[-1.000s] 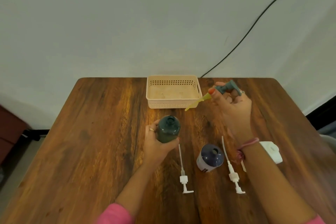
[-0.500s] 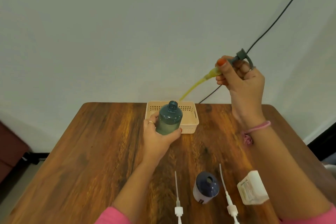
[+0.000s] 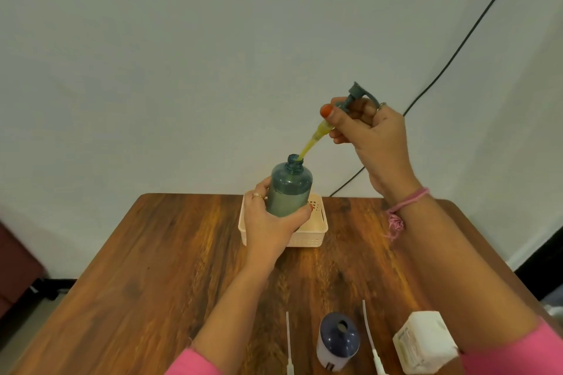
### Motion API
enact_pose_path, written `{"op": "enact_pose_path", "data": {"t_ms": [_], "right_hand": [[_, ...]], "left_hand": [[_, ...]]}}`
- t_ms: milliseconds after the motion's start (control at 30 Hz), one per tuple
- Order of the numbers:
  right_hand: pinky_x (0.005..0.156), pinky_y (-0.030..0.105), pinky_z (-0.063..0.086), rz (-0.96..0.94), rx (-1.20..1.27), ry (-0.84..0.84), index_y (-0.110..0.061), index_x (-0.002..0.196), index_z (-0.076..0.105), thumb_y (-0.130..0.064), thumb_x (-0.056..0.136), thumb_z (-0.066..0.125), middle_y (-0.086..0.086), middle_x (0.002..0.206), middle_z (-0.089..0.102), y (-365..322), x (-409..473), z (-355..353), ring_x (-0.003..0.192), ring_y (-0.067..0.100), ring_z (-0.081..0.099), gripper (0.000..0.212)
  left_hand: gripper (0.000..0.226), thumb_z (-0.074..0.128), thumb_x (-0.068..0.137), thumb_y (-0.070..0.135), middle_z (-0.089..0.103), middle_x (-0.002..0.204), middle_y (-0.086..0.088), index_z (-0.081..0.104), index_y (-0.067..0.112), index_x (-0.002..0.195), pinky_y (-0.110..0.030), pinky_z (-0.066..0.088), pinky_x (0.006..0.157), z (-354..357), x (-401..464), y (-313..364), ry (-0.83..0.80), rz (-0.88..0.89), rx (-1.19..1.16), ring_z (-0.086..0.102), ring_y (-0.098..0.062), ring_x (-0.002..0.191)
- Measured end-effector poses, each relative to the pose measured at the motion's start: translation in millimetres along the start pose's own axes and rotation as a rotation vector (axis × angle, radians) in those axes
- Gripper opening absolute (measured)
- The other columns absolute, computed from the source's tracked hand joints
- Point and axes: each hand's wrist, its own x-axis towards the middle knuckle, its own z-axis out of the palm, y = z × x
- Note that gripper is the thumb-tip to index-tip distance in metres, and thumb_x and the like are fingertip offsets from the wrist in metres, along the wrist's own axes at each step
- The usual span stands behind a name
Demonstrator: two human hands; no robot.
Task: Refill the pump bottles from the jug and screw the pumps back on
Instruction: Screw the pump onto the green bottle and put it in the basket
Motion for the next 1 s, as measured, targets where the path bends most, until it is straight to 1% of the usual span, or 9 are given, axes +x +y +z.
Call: {"op": "enact_pose_path", "data": {"t_ms": [167,300,433,500,600,700,767,867,1000], "right_hand": [[0.061,0.023,0.054,0.005,-0.070,-0.062,-0.004,0.102,0.067,-0.021,0.075,0.079,0.003,0.085,0.072,-3.9,5.6,2.6,0.062,0.011,0.067,0.034],[0.062,0.021,0.055,-0.011,-0.172,-0.120,-0.008,0.102,0.068,-0.028,0.074,0.079,0.000,0.086,0.073,-9.6,8.5,2.6,0.066,0.011,0.069,0.036],[0.061,0.017,0.053,-0.038,-0.294,-0.198,-0.017,0.096,0.070,-0.034,0.071,0.079,-0.006,0.086,0.072,-13.6,12.3,1.4,0.069,0.006,0.067,0.032],[0.063,0.014,0.052,-0.037,-0.309,-0.214,-0.020,0.094,0.069,-0.035,0.068,0.080,-0.010,0.087,0.072,-13.6,13.6,1.2,0.073,0.004,0.067,0.032],[0.070,0.009,0.050,-0.040,-0.305,-0.227,-0.016,0.095,0.070,-0.031,0.067,0.082,-0.011,0.089,0.072,-12.1,15.3,0.1,0.079,-0.002,0.067,0.034],[0.074,0.012,0.052,-0.026,-0.301,-0.241,-0.012,0.099,0.070,-0.031,0.067,0.083,-0.009,0.091,0.073,-8.5,16.3,-1.0,0.083,0.000,0.069,0.040],[0.076,0.013,0.053,-0.028,-0.316,-0.252,-0.013,0.099,0.070,-0.032,0.066,0.083,-0.008,0.091,0.073,-5.8,16.2,-1.2,0.084,0.001,0.069,0.040],[0.080,0.020,0.055,-0.029,-0.341,-0.271,-0.015,0.100,0.069,-0.035,0.066,0.083,-0.006,0.095,0.073,-3.4,16.4,-1.3,0.088,0.005,0.068,0.042],[0.087,0.032,0.055,0.030,-0.375,-0.342,-0.021,0.104,0.069,-0.051,0.065,0.075,-0.007,0.100,0.071,-4.7,21.8,-7.4,0.093,0.010,0.067,0.050]], "left_hand": [[0.076,0.089,0.063,0.027,0.045,0.116,0.008,0.046,0.035,0.125,-0.028,0.053,0.089,4.2,2.1,13.9,0.014,0.019,0.021,0.048,-0.007,0.110],[0.076,0.088,0.064,0.028,0.044,0.115,0.010,0.044,0.035,0.126,-0.026,0.053,0.087,7.4,2.6,23.7,0.005,0.026,0.030,0.048,-0.007,0.108],[0.080,0.088,0.065,0.030,0.043,0.118,0.009,0.044,0.031,0.132,-0.032,0.055,0.091,9.6,3.8,30.8,0.000,0.016,0.042,0.048,-0.011,0.113],[0.081,0.087,0.066,0.030,0.043,0.120,0.008,0.043,0.030,0.134,-0.031,0.054,0.091,10.8,4.3,33.6,-0.004,0.012,0.046,0.048,-0.012,0.115],[0.081,0.087,0.066,0.030,0.042,0.119,0.009,0.042,0.031,0.133,-0.028,0.054,0.089,13.0,4.4,37.3,-0.006,0.015,0.038,0.047,-0.011,0.113],[0.078,0.087,0.066,0.030,0.043,0.120,0.008,0.043,0.032,0.131,-0.032,0.055,0.090,15.7,5.2,39.9,0.000,0.019,0.029,0.048,-0.011,0.112],[0.076,0.087,0.065,0.031,0.043,0.120,0.008,0.043,0.035,0.127,-0.033,0.056,0.090,17.5,6.0,40.7,0.004,0.021,0.028,0.048,-0.011,0.112],[0.074,0.088,0.065,0.031,0.044,0.120,0.007,0.041,0.039,0.121,-0.034,0.056,0.089,19.1,7.2,42.3,0.005,0.025,0.012,0.049,-0.010,0.111],[0.073,0.088,0.065,0.029,0.045,0.121,0.006,0.043,0.038,0.121,-0.036,0.057,0.089,20.3,9.0,43.5,0.000,0.027,-0.010,0.050,-0.008,0.106]]}}
